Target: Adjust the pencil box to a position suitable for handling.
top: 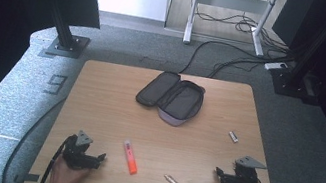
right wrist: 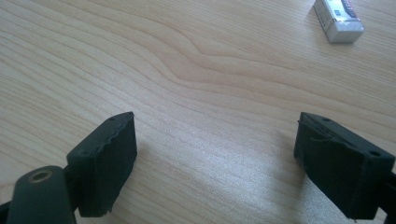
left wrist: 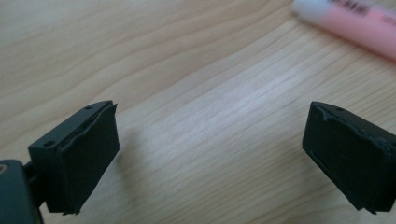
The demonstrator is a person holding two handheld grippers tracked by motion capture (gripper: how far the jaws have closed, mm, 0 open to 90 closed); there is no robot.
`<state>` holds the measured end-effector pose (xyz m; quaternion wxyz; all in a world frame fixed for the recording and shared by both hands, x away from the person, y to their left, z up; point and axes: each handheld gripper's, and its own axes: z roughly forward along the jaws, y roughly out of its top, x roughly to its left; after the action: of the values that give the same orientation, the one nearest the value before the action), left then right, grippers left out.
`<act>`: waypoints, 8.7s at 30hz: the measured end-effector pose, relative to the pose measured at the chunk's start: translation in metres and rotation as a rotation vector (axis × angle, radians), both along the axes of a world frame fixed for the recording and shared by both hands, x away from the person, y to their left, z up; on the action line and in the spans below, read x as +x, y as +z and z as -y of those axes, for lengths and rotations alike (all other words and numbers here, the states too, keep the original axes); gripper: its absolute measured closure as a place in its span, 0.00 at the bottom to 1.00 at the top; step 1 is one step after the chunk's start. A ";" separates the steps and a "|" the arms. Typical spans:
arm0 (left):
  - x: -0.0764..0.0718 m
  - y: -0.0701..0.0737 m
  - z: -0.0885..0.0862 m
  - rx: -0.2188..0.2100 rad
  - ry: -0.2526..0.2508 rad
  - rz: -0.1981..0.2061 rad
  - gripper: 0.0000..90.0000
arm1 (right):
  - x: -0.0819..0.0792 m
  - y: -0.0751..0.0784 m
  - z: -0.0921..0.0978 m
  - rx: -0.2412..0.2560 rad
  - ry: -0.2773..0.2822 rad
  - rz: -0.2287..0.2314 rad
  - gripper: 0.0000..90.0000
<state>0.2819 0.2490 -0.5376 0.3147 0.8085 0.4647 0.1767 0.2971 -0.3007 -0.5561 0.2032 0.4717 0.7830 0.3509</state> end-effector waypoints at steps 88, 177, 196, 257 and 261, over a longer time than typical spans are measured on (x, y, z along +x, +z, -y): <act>0.148 0.074 0.165 -0.087 -0.379 0.036 0.18 | -0.001 0.000 0.000 -0.003 0.021 -0.001 0.14; 0.127 0.024 0.244 -0.070 -0.572 -0.086 0.30 | -0.002 0.000 -0.001 -0.002 0.046 -0.002 0.14; 0.081 0.023 0.247 -0.078 -0.619 -0.078 0.30 | -0.002 0.000 -0.001 -0.002 0.046 -0.002 0.14; 0.033 0.057 0.180 -0.113 -0.500 0.000 0.18 | -0.002 0.000 -0.001 -0.003 0.046 -0.001 0.14; 0.033 0.063 0.159 -0.114 -0.457 0.013 0.17 | -0.002 0.000 -0.001 -0.003 0.046 -0.001 0.14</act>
<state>0.3146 0.0899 -0.4751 0.3948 0.8726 0.2767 0.0792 0.2951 -0.2995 -0.5560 0.1953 0.4537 0.7942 0.3539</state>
